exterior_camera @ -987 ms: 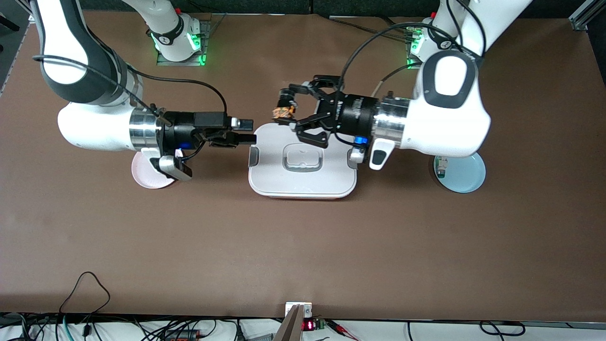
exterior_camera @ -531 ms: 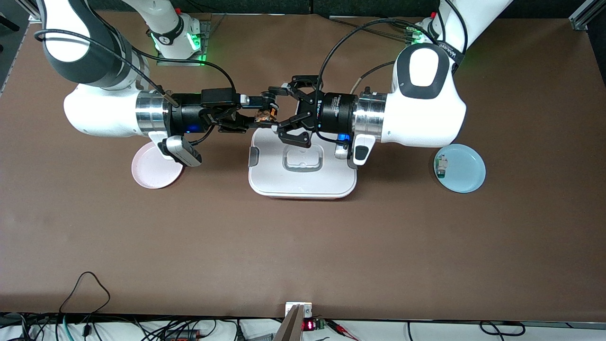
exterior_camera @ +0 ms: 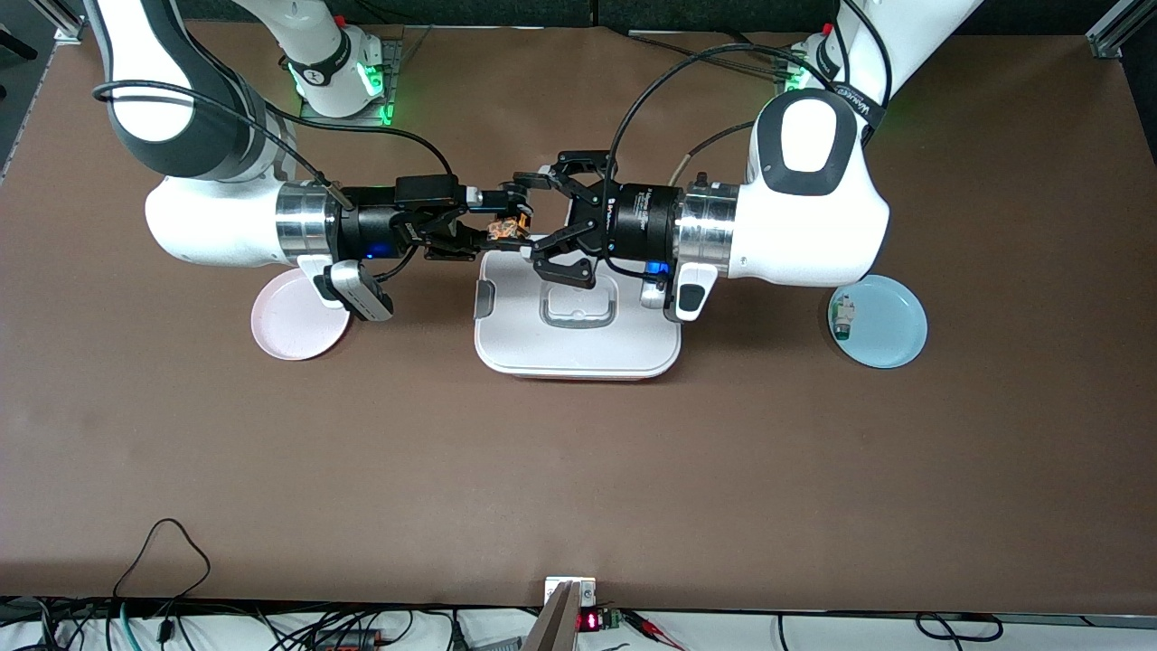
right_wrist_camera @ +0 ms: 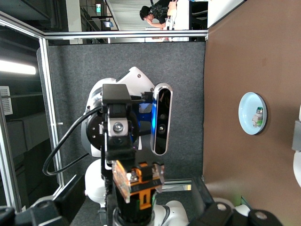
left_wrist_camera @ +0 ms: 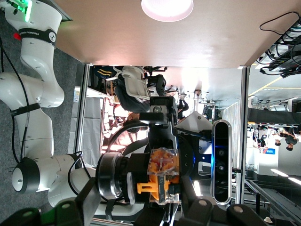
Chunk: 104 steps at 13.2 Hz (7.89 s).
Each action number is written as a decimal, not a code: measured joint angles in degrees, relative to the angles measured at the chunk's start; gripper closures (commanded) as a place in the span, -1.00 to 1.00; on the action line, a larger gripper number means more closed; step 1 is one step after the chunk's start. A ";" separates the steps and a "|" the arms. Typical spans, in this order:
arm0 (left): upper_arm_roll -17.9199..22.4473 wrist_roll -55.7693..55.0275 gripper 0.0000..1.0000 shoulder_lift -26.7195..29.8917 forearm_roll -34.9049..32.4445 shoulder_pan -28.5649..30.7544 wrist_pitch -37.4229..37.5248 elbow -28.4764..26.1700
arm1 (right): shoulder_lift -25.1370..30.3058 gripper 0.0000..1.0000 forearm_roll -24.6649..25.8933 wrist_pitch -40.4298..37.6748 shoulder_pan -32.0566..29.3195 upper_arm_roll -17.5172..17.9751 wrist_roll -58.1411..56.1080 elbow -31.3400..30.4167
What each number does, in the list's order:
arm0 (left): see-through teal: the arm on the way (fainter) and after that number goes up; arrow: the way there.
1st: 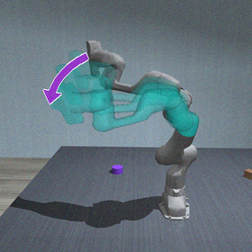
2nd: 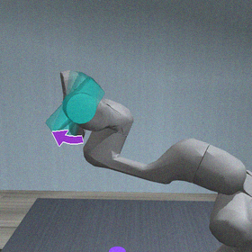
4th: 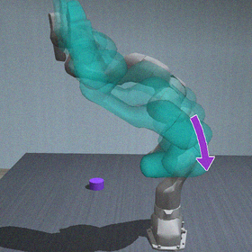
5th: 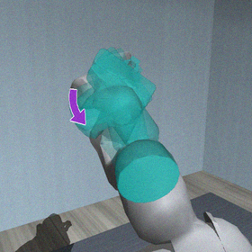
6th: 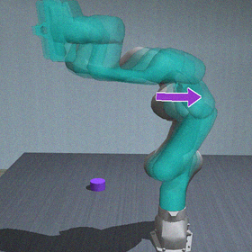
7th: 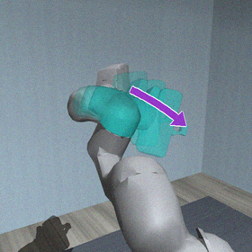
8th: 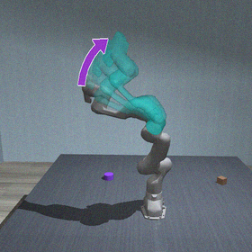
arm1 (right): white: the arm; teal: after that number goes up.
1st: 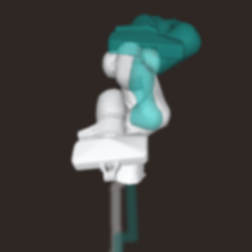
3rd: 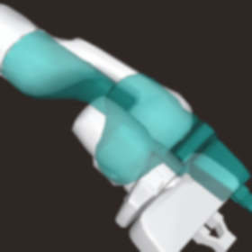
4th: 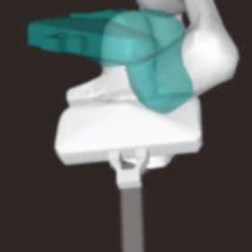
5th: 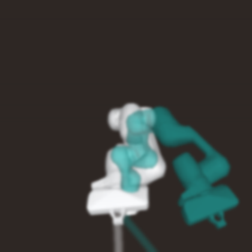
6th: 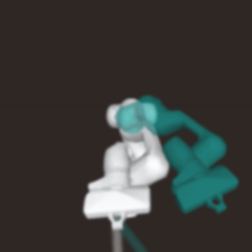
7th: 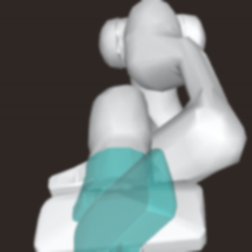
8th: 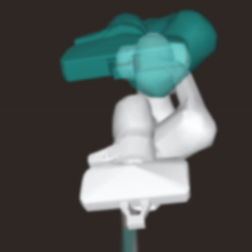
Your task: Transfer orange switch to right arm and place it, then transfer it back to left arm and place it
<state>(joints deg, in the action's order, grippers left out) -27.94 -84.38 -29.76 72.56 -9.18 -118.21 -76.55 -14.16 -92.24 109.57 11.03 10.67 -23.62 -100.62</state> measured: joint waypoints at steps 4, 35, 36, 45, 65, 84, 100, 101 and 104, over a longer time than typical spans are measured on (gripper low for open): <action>0.02 0.00 1.00 0.00 0.00 0.04 0.00 0.03 | 0.10 0.01 -0.14 0.00 0.00 0.00 -0.97 0.00; 0.49 4.61 -1.00 0.78 -15.68 2.93 10.64 3.98 | 1.24 0.35 9.97 -5.07 -8.63 -0.32 -3.73 -0.14; 0.48 7.66 -1.00 1.52 -18.89 3.40 12.40 4.53 | 1.24 0.35 13.08 -6.17 -10.04 -0.34 -3.82 -0.19; -1.46 38.97 -1.00 7.38 -60.10 1.83 30.65 4.61 | 0.63 0.41 58.23 -7.73 -15.44 -0.44 -14.71 -1.08; 23.36 65.37 -1.00 27.25 -71.36 7.07 37.59 -11.22 | -5.73 0.39 106.12 22.58 -19.00 -0.45 -49.09 -17.62; 29.22 79.98 -1.00 31.54 -72.29 1.24 33.38 -15.14 | -5.64 -1.00 106.65 39.18 -19.53 -0.55 -49.24 -32.06; 22.58 75.66 -1.00 30.68 -71.51 10.05 33.61 -15.14 | 3.04 -1.00 91.84 18.04 -18.12 2.11 -30.33 -11.76; 22.58 75.66 -1.00 30.65 -71.50 10.11 33.62 -15.14 | 3.34 -1.00 89.85 16.19 -18.16 1.99 -26.14 -10.46; 22.58 75.66 -1.00 30.62 -71.50 10.22 33.64 -15.14 | 4.16 -1.00 88.10 11.22 -18.20 1.84 -8.47 -6.84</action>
<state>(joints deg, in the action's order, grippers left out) -5.36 -8.72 0.87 1.06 1.05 -84.57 -91.69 -10.00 -4.15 120.79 -7.18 12.52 -32.09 -107.46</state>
